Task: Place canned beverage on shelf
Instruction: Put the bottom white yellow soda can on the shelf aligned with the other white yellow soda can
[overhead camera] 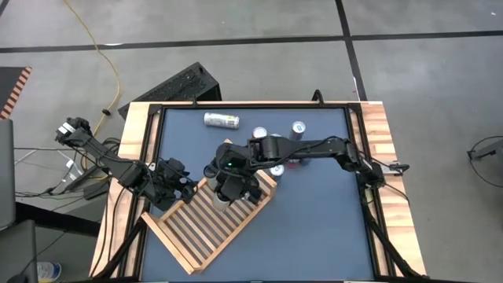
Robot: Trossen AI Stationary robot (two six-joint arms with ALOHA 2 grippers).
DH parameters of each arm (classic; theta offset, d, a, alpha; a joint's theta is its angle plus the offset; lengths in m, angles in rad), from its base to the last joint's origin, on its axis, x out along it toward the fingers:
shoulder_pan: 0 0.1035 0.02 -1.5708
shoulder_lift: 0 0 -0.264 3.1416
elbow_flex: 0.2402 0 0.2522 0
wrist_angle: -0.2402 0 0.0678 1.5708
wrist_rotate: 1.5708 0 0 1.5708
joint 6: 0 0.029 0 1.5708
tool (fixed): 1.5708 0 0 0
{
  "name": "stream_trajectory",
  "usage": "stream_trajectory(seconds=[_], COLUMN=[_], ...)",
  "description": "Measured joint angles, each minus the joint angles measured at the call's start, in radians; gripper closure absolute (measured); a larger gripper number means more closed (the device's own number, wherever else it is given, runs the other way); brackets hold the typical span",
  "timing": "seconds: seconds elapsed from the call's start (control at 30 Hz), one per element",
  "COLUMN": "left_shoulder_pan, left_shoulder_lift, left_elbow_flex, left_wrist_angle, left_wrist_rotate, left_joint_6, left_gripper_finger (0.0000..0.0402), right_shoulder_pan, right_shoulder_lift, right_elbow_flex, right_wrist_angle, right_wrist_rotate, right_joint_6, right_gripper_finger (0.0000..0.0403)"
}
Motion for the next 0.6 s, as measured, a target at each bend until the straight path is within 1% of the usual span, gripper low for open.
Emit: stream_trajectory(seconds=[0.1, 0.23, 0.37, 0.6], left_shoulder_pan=[0.000, 0.000, 0.000, 0.000], left_shoulder_lift=[0.000, 0.000, 0.000, 0.000], left_elbow_flex=[0.000, 0.000, 0.000, 0.000], left_wrist_angle=[-0.001, -0.002, -0.002, 0.000], left_wrist_rotate=[-0.009, -0.013, -0.014, -0.015], left_joint_6=[0.000, 0.000, -0.006, -0.011], left_gripper_finger=[0.0148, 0.0148, 0.0148, 0.0148], right_shoulder_pan=[-0.014, -0.027, -0.029, -0.024], right_shoulder_lift=[0.006, 0.030, 0.055, 0.091], right_elbow_flex=[0.003, 0.002, 0.002, 0.002], right_wrist_angle=[0.008, -0.014, -0.041, -0.038], right_wrist_rotate=[-0.004, 0.000, 0.010, 0.092], right_joint_6=[-0.035, -0.053, -0.108, -0.151], right_gripper_finger=[0.0223, 0.0223, 0.0223, 0.0223])
